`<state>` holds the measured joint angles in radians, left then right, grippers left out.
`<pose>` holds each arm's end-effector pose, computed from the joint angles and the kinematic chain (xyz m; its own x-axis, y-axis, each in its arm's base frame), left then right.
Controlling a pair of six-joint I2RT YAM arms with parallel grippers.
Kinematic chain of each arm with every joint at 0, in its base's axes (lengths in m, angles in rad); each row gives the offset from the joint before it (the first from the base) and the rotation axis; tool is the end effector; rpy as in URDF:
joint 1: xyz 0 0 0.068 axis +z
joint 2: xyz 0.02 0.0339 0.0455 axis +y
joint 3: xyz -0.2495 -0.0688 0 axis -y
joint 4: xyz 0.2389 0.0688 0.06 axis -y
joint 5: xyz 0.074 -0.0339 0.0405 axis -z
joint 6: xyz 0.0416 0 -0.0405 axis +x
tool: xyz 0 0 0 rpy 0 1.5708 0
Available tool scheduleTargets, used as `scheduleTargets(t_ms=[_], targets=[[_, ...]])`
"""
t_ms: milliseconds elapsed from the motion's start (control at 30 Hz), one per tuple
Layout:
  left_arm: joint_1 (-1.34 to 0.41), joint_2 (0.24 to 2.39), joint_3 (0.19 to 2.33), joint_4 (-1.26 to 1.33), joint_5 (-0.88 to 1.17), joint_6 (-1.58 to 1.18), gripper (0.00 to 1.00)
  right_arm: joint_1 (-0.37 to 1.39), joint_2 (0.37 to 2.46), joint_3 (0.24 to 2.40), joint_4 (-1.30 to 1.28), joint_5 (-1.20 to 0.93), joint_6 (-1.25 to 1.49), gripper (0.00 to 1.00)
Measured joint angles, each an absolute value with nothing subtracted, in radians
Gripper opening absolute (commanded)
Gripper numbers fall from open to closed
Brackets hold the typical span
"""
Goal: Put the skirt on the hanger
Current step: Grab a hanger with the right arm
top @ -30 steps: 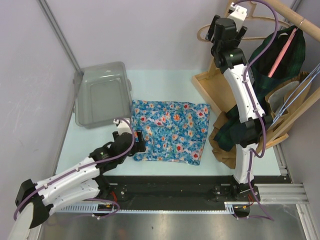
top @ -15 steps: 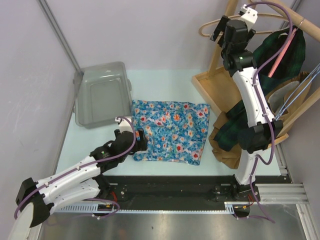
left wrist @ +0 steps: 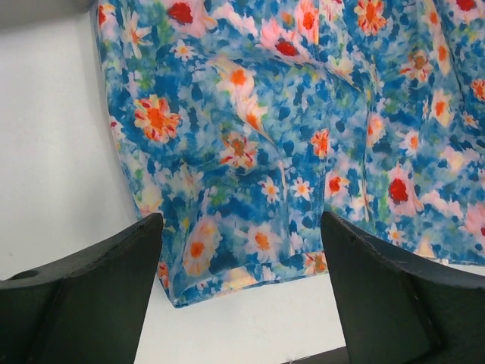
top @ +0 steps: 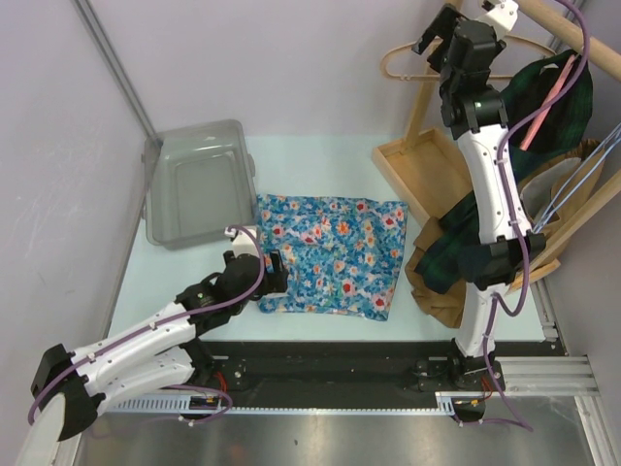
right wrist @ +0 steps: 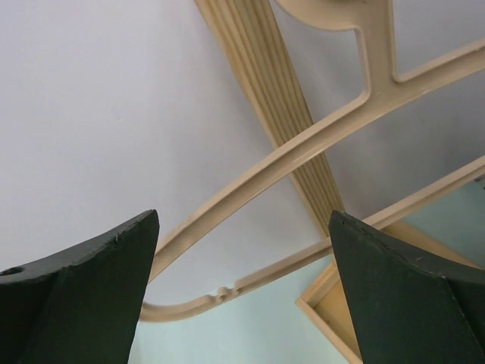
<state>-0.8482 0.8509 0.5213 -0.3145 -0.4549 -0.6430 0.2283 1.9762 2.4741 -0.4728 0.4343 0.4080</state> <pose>0.1394 -0.1304 0.2137 -0.5825 -0.1538 -0.7981 0.1152 0.9564 -0.2683 0.4046 0.0760 0.5124 0.1035 0.3936 -0.9134 0.1779 0.8962 0.4063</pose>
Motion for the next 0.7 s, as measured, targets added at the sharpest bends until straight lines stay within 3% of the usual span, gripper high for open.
scheduleTargets(t_ms=[300, 700], targets=[[-0.848, 0.851, 0.533, -0.316, -0.45, -0.63, 0.89, 0.204, 2.127, 2.558, -0.453, 0.429, 0.445, 1.0], [-0.848, 0.851, 0.537, -0.316, -0.44, -0.628, 0.89, 0.205, 2.15, 2.53, -0.47, 0.52, 0.395, 0.9]])
